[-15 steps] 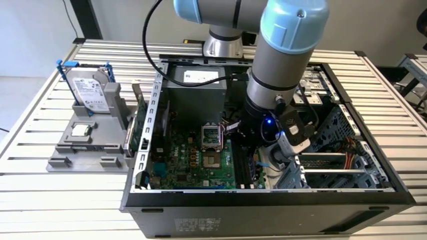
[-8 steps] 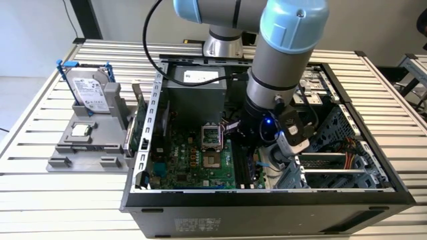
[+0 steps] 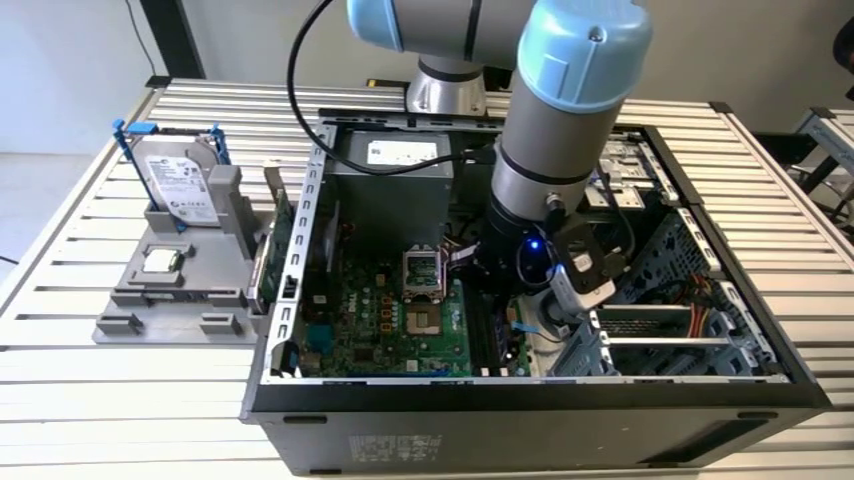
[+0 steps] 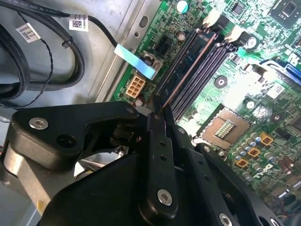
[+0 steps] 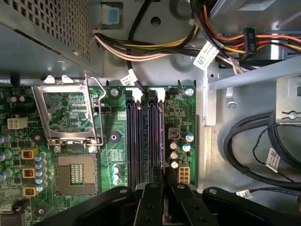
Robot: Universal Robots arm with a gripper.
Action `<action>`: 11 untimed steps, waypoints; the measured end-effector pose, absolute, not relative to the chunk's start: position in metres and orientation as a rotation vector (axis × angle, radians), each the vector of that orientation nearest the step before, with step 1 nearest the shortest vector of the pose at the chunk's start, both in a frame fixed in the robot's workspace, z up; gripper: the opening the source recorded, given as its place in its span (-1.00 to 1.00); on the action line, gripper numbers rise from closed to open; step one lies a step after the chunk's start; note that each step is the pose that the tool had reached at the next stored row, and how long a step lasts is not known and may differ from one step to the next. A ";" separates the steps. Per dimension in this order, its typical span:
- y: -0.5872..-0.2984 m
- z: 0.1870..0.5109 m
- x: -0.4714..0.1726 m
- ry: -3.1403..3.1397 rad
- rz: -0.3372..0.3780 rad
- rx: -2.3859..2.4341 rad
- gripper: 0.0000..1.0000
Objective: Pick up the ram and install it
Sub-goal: 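Insert the ram into the slot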
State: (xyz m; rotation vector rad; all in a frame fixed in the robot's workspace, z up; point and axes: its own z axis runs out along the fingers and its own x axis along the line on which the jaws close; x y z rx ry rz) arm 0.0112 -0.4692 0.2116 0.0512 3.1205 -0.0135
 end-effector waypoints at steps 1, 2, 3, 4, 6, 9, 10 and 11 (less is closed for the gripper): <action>-0.469 0.211 0.011 3.121 -0.014 0.051 -1.00; -0.469 0.211 0.011 3.121 -0.014 0.051 -1.00; -0.469 0.211 0.011 3.121 -0.014 0.051 -1.00; -0.469 0.211 0.011 3.121 -0.014 0.051 -1.00; -0.469 0.210 0.011 3.121 -0.014 0.051 -1.00; -0.469 0.210 0.011 3.121 -0.013 0.051 -1.00; -0.469 0.210 0.011 3.121 -0.013 0.051 -1.00; -0.469 0.210 0.011 3.121 -0.014 0.051 -1.00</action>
